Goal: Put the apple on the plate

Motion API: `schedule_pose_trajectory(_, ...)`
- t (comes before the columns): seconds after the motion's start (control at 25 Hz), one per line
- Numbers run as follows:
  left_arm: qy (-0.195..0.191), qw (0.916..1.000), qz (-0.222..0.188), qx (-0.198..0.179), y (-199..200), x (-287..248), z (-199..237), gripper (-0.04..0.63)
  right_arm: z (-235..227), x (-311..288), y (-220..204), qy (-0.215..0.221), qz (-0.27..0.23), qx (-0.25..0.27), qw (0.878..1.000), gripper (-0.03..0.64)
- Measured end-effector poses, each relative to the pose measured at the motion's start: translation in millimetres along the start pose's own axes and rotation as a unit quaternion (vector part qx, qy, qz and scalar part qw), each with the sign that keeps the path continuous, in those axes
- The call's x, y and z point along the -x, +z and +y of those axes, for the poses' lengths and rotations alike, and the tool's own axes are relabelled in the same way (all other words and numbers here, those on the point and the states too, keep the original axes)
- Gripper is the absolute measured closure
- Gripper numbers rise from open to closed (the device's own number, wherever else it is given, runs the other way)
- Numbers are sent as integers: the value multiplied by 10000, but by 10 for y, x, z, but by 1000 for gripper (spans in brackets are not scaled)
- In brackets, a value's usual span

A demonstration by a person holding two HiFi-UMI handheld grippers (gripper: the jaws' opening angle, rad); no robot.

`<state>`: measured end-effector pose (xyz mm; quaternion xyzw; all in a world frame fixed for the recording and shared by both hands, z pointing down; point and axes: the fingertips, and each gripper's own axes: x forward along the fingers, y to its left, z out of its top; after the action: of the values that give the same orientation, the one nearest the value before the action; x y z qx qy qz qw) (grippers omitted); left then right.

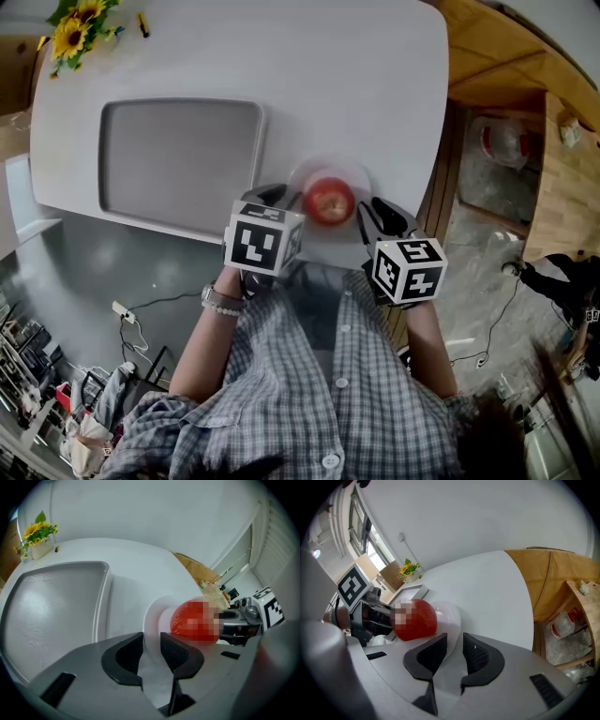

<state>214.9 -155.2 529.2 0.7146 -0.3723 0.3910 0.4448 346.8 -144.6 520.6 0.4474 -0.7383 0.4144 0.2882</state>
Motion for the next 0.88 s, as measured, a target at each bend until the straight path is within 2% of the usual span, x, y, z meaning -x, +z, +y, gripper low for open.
schedule_pose_trajectory(0.2, 52, 9998, 49, 189, -16, -29, 7, 492, -6, 8, -7, 84, 29, -49, 9999, 535)
schedule_pose_trajectory(0.36, 34, 9992, -15, 386, -12, -28, 58, 492, 22, -32, -27, 210, 19, -552, 9983, 535)
schedule_pose_trajectory(0.48, 8, 9991, -60, 416, -13, -30, 70, 494, 23, -42, -32, 326, -6, -684, 9971, 537)
schedule_pose_trajectory(0.68, -51, 9978, -272, 602, -9, -26, 79, 499, 7, -58, -8, 455, -94, -946, 9944, 545)
schedule_pose_trajectory(0.88, -108, 9956, -404, 835, 26, -33, 105, 508, -17, -85, 45, 409, -94, -1041, 9937, 549)
